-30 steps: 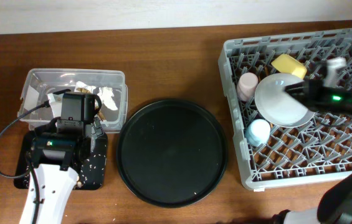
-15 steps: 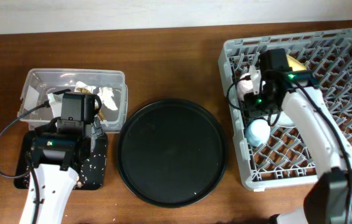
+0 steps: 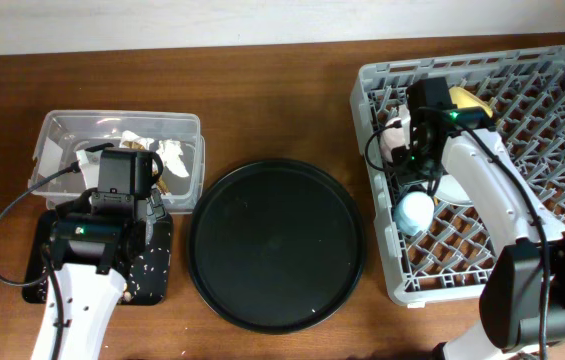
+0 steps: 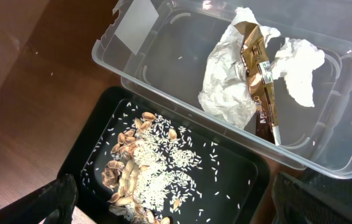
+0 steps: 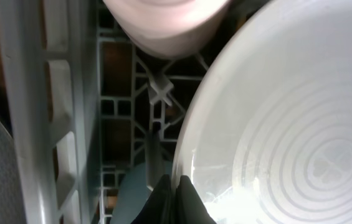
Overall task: Sort waste into correct bins and load items into the dishwasher rack
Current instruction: 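Lower the white plate upright into the rack slots and release it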
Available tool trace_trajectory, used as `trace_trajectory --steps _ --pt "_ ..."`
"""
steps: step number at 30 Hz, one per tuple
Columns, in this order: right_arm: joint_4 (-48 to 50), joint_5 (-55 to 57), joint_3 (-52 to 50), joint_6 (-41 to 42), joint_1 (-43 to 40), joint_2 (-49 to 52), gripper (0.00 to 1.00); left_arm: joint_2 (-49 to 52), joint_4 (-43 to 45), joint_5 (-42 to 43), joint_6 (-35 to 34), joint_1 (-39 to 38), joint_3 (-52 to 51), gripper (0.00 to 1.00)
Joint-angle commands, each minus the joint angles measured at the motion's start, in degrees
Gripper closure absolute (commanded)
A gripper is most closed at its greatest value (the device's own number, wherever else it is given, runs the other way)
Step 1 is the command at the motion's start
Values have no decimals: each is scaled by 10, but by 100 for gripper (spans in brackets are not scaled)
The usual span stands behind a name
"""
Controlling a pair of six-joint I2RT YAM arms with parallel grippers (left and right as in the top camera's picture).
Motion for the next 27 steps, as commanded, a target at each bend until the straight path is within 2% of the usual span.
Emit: trace_trajectory --steps 1,4,7,12,16,20,23,27 --pt "-26 -39 17 9 0 -6 96 0 0 0 4 1 0 1" --pt "-67 -39 63 8 0 -26 96 0 0 0 4 1 0 1" --pt "-126 -51 157 8 -2 -67 96 0 0 0 4 1 0 1" --pt "-175 -162 277 1 -42 -120 96 0 0 0 4 1 0 1" --pt "-196 -365 293 -65 -129 -133 96 0 0 0 4 1 0 1" --pt "-266 -553 290 -194 -223 -95 96 0 0 0 4 1 0 1" --pt "-309 -619 290 -262 -259 -59 96 0 0 0 4 1 0 1" --pt "-361 -639 290 -335 -274 0 96 0 0 0 4 1 0 1"
